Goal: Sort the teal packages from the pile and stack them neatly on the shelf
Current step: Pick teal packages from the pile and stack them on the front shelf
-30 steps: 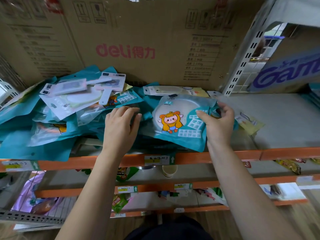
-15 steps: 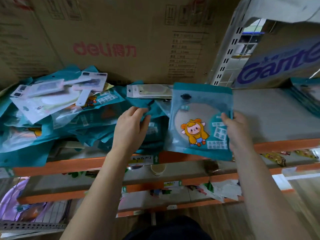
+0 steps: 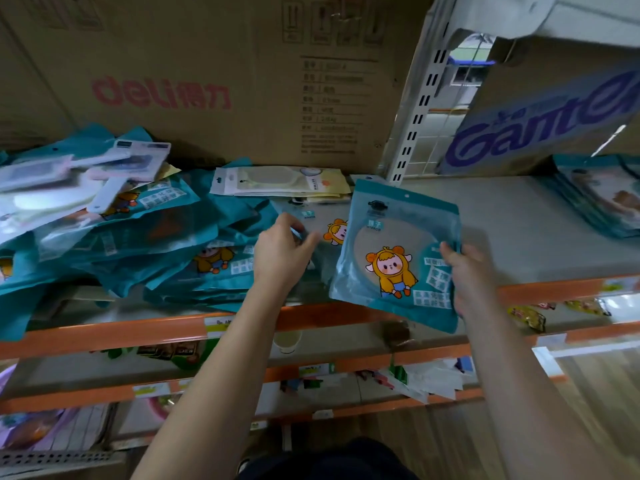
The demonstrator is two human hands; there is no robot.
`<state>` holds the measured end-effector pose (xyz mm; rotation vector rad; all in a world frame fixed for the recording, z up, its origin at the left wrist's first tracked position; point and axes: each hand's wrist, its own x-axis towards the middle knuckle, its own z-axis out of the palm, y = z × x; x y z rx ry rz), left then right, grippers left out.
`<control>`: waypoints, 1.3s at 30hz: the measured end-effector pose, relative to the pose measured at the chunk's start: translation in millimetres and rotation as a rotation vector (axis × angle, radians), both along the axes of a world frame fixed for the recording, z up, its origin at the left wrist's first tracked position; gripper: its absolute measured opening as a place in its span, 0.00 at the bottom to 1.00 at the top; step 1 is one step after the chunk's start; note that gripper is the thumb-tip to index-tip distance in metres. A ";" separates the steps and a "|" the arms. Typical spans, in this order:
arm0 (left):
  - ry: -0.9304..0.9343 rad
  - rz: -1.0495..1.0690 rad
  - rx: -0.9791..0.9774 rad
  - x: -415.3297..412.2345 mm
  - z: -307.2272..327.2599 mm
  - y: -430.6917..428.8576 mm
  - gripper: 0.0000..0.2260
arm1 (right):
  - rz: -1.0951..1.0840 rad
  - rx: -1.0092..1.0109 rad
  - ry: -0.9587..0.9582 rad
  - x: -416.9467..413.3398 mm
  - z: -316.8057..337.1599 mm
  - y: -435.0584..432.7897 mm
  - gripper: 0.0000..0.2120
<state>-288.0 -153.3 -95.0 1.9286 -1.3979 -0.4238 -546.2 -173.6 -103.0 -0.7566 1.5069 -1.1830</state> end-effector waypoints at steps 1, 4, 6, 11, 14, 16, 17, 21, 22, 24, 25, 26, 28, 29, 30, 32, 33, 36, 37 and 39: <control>0.048 0.028 -0.004 -0.3 -1.3 -2.0 0.11 | 0.005 0.000 -0.002 0.3 -1.0 -1.4 0.07; 0.188 0.070 -0.040 1.0 -3.4 -3.7 0.10 | 0.026 -0.008 -0.007 2.1 -2.3 -4.9 0.06; 0.235 0.084 -0.063 4.6 -2.6 -3.1 0.11 | 0.051 -0.025 -0.009 4.9 -2.8 -7.1 0.06; 0.335 0.141 -0.111 25.8 6.9 3.5 0.10 | 0.114 -0.074 -0.030 19.9 -4.0 -10.7 0.03; 0.485 0.240 -0.081 45.4 14.3 7.7 0.12 | 0.136 -0.110 -0.050 33.0 -4.1 -11.7 0.04; 0.614 0.248 -0.002 55.3 16.9 10.0 0.17 | 0.150 -0.126 -0.035 41.8 -4.7 -12.1 0.05; 0.628 0.222 0.029 58.2 16.9 11.2 0.17 | 0.157 -0.129 -0.031 45.8 -5.7 -11.8 0.04; 0.573 0.116 0.054 60.9 20.2 13.4 0.07 | 0.146 -0.111 -0.060 57.5 -10.4 -8.5 0.06; 0.561 0.101 0.061 61.8 21.6 12.7 0.05 | 0.135 -0.104 -0.072 59.5 -11.2 -7.8 0.07; 0.569 0.084 0.074 65.5 23.9 13.0 0.05 | 0.130 -0.106 -0.075 62.5 -12.3 -6.1 0.07; 0.568 0.080 0.079 67.9 24.3 14.0 0.05 | 0.137 -0.108 -0.063 63.9 -12.5 -5.0 0.06; 0.555 0.075 0.084 71.0 24.6 16.0 0.05 | 0.145 -0.108 -0.051 65.5 -12.7 -3.9 0.05; 0.509 0.059 0.081 78.4 24.5 22.2 0.05 | 0.156 -0.111 -0.021 69.2 -14.2 -2.0 0.04; 0.456 0.046 0.073 82.9 24.6 25.3 0.06 | 0.156 -0.124 0.013 71.5 -15.0 -2.0 0.04; 0.389 0.030 0.062 87.5 24.4 27.6 0.07 | 0.155 -0.141 0.070 74.5 -15.3 -2.5 0.04; 0.289 0.005 0.031 96.3 24.2 32.0 0.08 | 0.139 -0.170 0.208 79.4 -16.0 -1.4 0.05; 0.268 -0.005 0.007 99.9 24.4 34.2 0.08 | 0.119 -0.189 0.245 81.4 -16.4 0.1 0.04; 0.253 -0.016 -0.052 107.7 22.5 41.4 0.07 | 0.038 -0.208 0.207 85.9 -17.9 9.1 0.03; 0.278 -0.025 -0.065 109.8 21.9 43.7 0.06 | 0.003 -0.193 0.169 86.4 -17.6 12.6 0.03; 0.316 -0.058 -0.097 114.7 20.8 47.3 0.05 | -0.059 -0.177 0.109 84.8 -16.9 18.7 0.04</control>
